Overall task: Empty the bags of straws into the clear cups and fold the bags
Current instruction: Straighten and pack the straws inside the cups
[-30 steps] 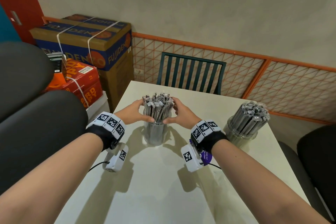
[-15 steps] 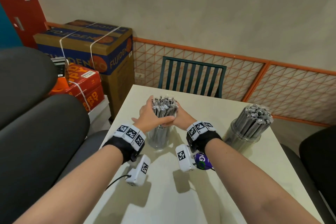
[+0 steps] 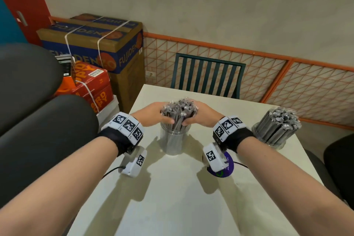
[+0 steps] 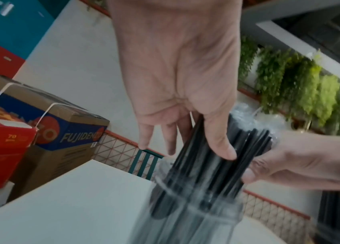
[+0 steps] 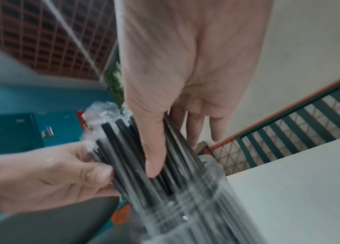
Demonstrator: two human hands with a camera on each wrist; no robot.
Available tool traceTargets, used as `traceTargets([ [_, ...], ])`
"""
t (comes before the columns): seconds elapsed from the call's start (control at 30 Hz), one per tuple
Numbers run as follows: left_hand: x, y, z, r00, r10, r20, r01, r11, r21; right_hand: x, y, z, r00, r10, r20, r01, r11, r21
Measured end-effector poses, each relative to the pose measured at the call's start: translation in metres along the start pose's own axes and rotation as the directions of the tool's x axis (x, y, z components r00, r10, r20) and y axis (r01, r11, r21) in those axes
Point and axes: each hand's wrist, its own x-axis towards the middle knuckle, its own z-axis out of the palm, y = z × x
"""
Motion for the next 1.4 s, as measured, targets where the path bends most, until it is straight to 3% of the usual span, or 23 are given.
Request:
traceTargets([
  [0.27,0.002,-0.009,0.019,1.000,-0.003,0.019,0.005,0.996,-0.091,-0.003,0.015,0.014,0.999,0.046,0.010,-0.046,0.996,0.074],
  [0.5,0.001,-0.017,0.031,0.999,-0.020,-0.049,0.007,0.966,-0.258,-0.002,0.023,0.017,0.998,0.062,0.012,-0.063,0.988,0.144],
  [0.7,0.000,-0.021,0.034,0.987,-0.090,-0.133,0.062,0.978,-0.199,-0.003,0.027,0.019,0.998,0.067,-0.003,-0.065,0.981,0.182],
  [0.9,-0.004,-0.026,0.033,0.984,-0.121,-0.130,0.095,0.977,-0.190,-0.004,0.029,0.019,0.996,0.086,-0.030,-0.078,0.976,0.201],
  [1.2,0.003,-0.013,0.039,0.988,-0.078,-0.133,0.037,0.958,-0.285,-0.001,0.015,0.018,0.999,0.030,0.011,-0.032,0.927,0.373],
  [1.4,0.003,-0.008,0.036,0.961,-0.065,-0.269,-0.012,0.961,-0.275,-0.007,0.020,0.015,0.996,0.071,-0.062,-0.042,0.923,0.382],
])
